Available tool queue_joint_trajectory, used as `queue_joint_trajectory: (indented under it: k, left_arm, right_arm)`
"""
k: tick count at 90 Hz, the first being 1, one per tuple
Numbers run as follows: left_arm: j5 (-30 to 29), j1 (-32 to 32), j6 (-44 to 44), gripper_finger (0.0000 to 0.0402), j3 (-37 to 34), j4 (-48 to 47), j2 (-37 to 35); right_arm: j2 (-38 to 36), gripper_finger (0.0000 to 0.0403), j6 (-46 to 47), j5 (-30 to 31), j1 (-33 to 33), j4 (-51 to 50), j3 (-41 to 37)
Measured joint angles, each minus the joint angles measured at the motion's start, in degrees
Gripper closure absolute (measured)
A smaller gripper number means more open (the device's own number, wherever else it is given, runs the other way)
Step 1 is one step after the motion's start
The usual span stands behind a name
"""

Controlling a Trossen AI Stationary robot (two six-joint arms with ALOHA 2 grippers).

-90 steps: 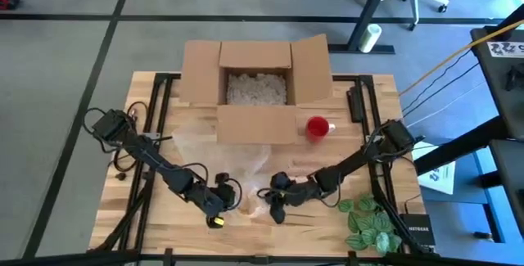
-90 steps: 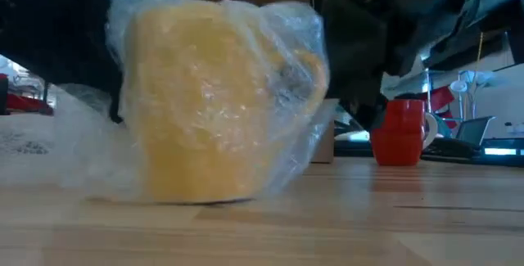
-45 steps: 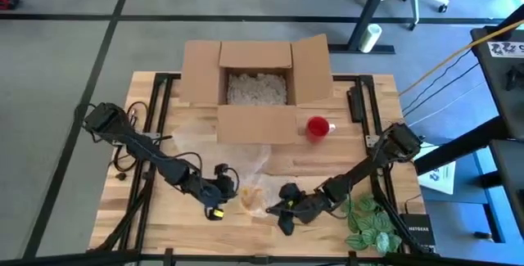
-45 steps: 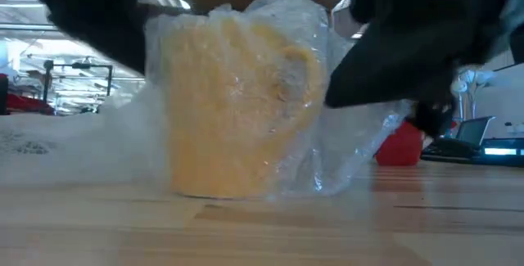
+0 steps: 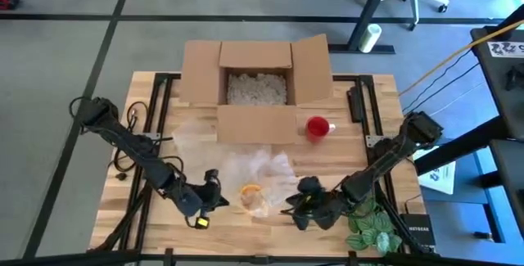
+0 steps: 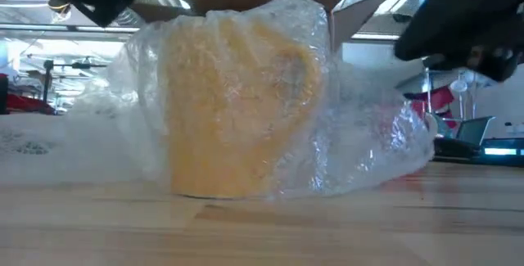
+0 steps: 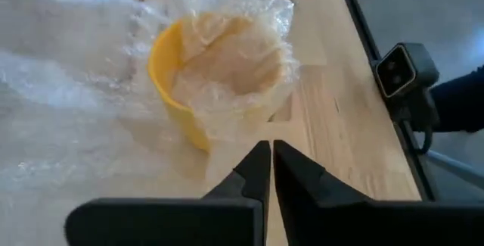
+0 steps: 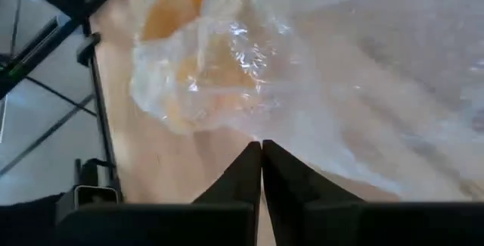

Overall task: Wrap mug
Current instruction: Wrap the yellow mug using the bubble wrap

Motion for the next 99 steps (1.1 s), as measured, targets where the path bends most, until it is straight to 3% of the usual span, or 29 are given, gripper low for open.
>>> queue_joint_trajectory:
  k: [20, 44, 67, 78, 99]
  left_arm:
    - [-0.9, -1.2, 4.4, 0.0402, 0.0, 8.8, 0.1]
    - [2.0, 2.4, 7.3, 0.0402, 0.0, 12.6, 3.4]
    - [5.5, 6.8, 7.2, 0.0402, -0.1, 18.2, 10.8]
    - [5.6, 7.7, 7.1, 0.0402, 0.0, 18.9, 11.7]
    - [6.0, 7.9, 7.7, 0.0402, 0.0, 18.8, 11.9]
  right_arm:
    - [-0.3, 0.0403, 12.4, -2.5, 0.5, -11.9, -0.4]
    - [5.3, 0.0403, 15.2, -6.7, 0.0, -3.9, -3.0]
    - [7.8, 0.0403, 8.3, -1.0, -1.1, 4.8, -3.1]
    - [7.7, 0.0403, 2.6, 3.0, -2.2, 8.5, -3.1]
    - [7.7, 0.0403, -8.6, 4.6, -7.0, 17.6, -3.1]
